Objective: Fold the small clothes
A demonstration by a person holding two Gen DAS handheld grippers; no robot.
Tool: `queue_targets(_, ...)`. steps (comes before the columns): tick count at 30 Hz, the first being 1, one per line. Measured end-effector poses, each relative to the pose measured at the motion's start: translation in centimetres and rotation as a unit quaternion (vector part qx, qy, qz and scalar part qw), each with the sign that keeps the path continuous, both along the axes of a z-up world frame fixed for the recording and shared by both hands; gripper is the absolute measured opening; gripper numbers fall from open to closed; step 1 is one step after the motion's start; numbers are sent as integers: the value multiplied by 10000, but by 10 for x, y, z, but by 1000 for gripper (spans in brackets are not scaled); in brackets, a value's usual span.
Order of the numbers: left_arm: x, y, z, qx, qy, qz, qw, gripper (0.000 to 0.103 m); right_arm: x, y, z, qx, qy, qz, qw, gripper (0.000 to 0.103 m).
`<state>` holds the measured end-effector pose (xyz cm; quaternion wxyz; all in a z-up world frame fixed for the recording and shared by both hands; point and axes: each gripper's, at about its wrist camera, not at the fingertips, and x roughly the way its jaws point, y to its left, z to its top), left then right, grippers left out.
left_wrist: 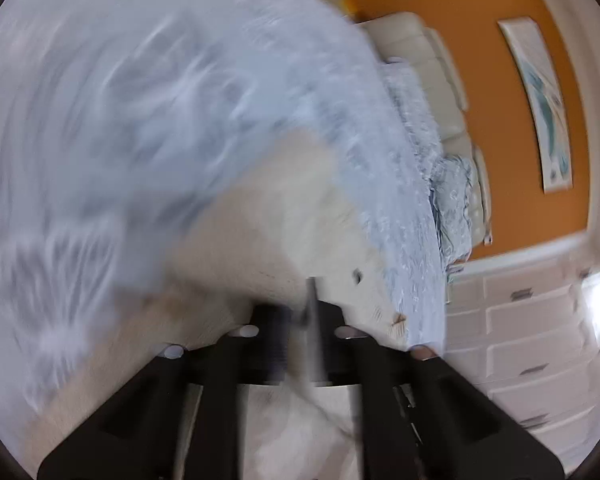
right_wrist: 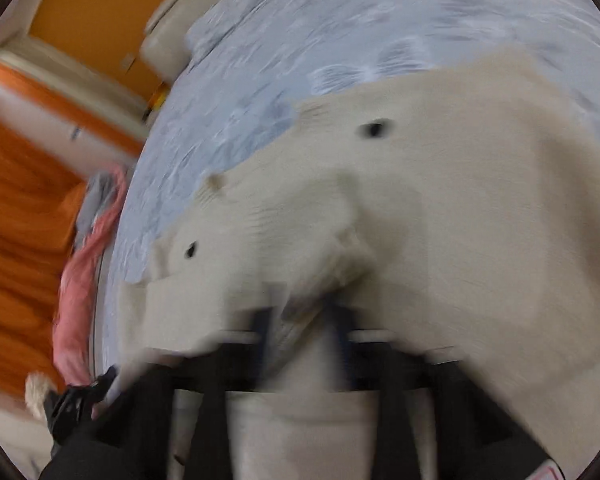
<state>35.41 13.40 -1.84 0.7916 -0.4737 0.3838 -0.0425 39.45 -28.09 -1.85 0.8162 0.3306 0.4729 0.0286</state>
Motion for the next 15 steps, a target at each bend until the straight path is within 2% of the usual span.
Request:
queue_targets(2,-2,-2,34,387,-623,-1,9973,7,0,11,49,-129,-875,223,9958,7)
queue_targets(3,-2,-3,41,451,-730,-12,9963,7,-9,14,85,-314,-1458,318,9883,7)
queue_targets(5,-1,-9,39,586,-768,-189,9951,7,-32,10,122,-591,-2165,310,9740,7)
queue_targets(6,4,-14,32,674,-677,-300,9950,7,-43,3,124,-834,-2288,185,9697,7)
queue_targets(7,6,-26,13,865,-414,-478,9942,7,-44,-4,114,-1014,-2140,88,9715,7)
queue_targets(9,7,-41,-23,978,174,-696,9926,7,-35,-25,60,-1056,-1247,-54,9865,7)
queue_targets(10,6,-43,-31,985,285,-711,9922,7,-27,-38,16,-1049,-418,-147,9935,6)
queue_targets(11,3,-44,-34,1018,292,-687,9920,7,-25,-44,-9,-1098,84,-192,9937,6)
queue_targets(13,-5,-43,-30,1090,171,-646,9918,7,-37,-48,2,-809,-347,-301,9957,6)
queue_targets(15,-9,-41,-29,1143,187,-685,9909,7,-48,-46,33,-659,-934,-344,9929,6)
